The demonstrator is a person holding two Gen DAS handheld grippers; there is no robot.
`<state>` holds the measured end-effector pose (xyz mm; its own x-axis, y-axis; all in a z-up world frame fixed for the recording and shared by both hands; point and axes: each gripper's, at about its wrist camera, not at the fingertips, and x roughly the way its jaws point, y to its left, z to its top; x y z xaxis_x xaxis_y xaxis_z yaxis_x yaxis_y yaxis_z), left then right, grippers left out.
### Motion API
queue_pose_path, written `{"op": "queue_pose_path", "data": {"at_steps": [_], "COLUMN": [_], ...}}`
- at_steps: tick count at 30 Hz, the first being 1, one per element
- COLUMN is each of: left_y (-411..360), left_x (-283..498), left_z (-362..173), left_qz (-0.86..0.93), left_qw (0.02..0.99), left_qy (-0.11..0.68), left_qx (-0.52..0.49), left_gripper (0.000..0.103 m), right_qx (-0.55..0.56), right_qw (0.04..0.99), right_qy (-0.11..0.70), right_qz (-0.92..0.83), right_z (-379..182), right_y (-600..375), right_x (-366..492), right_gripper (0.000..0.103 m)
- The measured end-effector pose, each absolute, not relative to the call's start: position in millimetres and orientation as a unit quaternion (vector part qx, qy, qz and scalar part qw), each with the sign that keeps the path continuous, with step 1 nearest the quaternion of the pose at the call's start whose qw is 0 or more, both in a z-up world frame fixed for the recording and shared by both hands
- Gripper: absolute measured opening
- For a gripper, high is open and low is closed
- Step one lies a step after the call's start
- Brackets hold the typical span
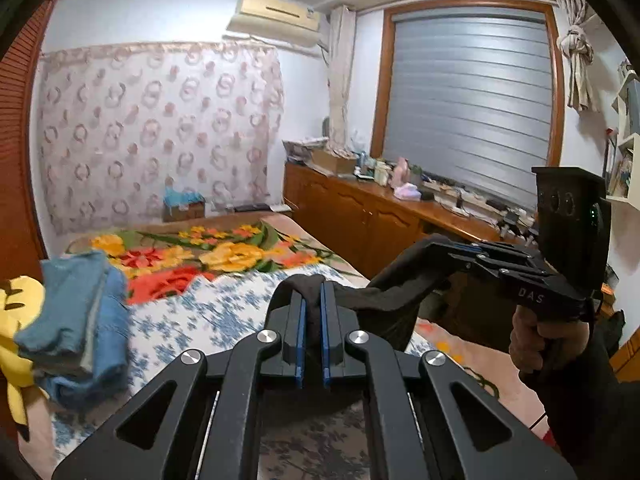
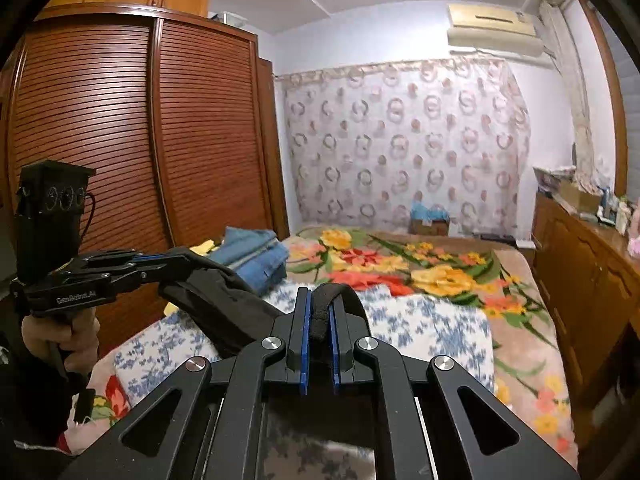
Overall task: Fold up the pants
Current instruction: 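Lift the black garment with the left tool while the right tool grips it too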
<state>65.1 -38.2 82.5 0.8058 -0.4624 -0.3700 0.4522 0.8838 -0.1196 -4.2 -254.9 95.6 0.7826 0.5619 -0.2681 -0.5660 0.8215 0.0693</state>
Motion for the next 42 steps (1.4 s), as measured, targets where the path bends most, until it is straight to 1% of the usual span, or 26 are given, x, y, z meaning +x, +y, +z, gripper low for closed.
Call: {"op": "queue_pose_path", "data": {"at_steps": [8, 13, 19, 23, 27, 31, 35, 42], "left_y": [-20, -9, 4, 8, 11, 11, 7, -3], "left_x": [107, 147, 184, 209, 227, 227, 207, 153], "left_z": [79, 77, 94, 97, 87, 66, 48, 32], "left_qz": [-0.194, -0.162, -0.14, -0.13, -0.126, -0.131, -0.143, -0.168], "left_qw": [0.961, 0.965, 0.97, 0.97, 0.967, 0.962, 0.956, 0.947], "left_qy": [0.197, 0.206, 0.199, 0.203, 0.216, 0.237, 0.255, 0.272], "left_qx": [-0.002, 0.016, 0.026, 0.038, 0.039, 0.03, 0.027, 0.02], "left_gripper": [0.007, 0.007, 0.007, 0.007, 0.007, 0.007, 0.007, 0.007], "right_qx": [-0.031, -0.043, -0.055, -0.056, -0.046, -0.049, -0.059, -0.05], "right_qw": [0.938, 0.939, 0.944, 0.945, 0.944, 0.938, 0.932, 0.926], "right_qy": [0.157, 0.161, 0.143, 0.134, 0.14, 0.165, 0.194, 0.215], "right_qz": [0.307, 0.301, 0.293, 0.293, 0.297, 0.301, 0.3, 0.305], "right_z": [86, 101, 120, 112, 98, 72, 53, 47], "right_y": [-231, -214, -188, -173, -170, -166, -163, -172], "right_x": [62, 112, 157, 186, 208, 213, 207, 159], "right_gripper": [0.008, 0.008, 0.008, 0.008, 0.008, 0.008, 0.008, 0.008]}}
